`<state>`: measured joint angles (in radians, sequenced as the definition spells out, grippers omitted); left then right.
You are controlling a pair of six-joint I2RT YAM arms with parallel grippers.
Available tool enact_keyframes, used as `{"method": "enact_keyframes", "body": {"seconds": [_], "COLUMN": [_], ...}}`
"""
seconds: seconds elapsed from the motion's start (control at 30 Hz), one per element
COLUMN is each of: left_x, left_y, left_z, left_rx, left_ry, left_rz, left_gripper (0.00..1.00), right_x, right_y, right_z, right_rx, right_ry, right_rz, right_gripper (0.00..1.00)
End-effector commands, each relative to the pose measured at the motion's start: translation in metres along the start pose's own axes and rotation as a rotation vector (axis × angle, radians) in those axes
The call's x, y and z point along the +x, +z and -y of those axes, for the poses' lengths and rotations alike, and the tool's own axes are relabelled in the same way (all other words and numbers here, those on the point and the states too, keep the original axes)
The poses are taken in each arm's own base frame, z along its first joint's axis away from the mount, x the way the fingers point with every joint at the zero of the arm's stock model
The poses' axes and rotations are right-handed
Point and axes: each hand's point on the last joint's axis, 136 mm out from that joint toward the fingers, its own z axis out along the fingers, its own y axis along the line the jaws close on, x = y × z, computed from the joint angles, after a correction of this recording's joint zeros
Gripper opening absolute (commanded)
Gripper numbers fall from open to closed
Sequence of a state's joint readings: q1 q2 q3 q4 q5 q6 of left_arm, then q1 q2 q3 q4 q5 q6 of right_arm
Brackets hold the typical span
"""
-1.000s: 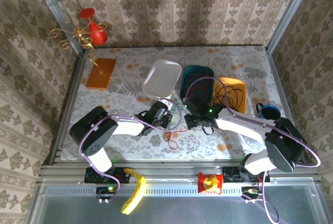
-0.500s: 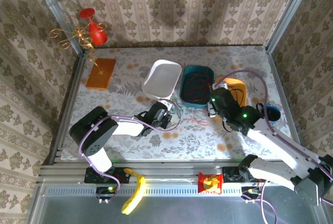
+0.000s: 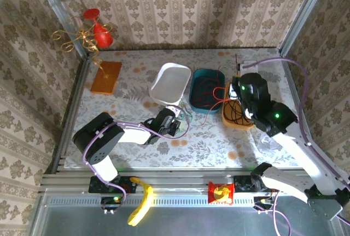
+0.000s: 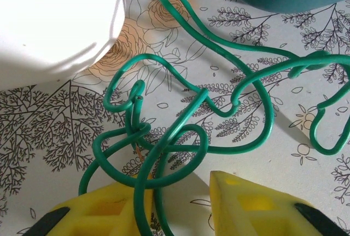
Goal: Untangle the cables
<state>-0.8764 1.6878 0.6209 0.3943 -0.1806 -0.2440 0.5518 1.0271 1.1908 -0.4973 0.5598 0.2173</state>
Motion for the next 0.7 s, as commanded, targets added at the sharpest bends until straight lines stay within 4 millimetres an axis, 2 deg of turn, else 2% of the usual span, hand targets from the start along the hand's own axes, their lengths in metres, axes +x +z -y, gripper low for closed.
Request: {"method": "enact_keyframes", "body": {"seconds": [0.0,0.2,0.37,0.5,0.57,0.67], "left_x": [0.009,0.013,0.012,0.012,0.012,0.013], "left_y": [-0.003,-0.004,-0.004,-0.004,-0.003,-0.004], "left_z": [-0.004,-0.004,-0.004,-0.004,-0.004,-0.003], "left_rx": [-0.015,-0.014,-0.015,-0.015,-0.017,-0.016], "left_ry": [-0.023,-0.024,-0.025,-0.025,-0.026,-0.024], "left_rz": [-0.018,-0.024,-0.022,-0.023,-0.023,-0.026], "left_gripper": [0.34,0.34,0.34,0.34,0.34,0.34], "right_x": [-0.034,-0.08,-0.095,-0.08,-0.066,-0.031], "right_y": [0.009,0.02,0.036,0.067,0.085,0.118], "right_z": [0.012,0.025,0.025,0.016,0.009,-0.003], "right_rx": [0.094,0.148,0.175,0.17,0.161,0.15], "right_ry": [0.005,0.053,0.046,0.035,0.035,0.012], "right_rz": [0.084,0.163,0.174,0.115,0.077,-0.016], "right_gripper": [0.0,0.0,0.01,0.01,0.01,0.01]}}
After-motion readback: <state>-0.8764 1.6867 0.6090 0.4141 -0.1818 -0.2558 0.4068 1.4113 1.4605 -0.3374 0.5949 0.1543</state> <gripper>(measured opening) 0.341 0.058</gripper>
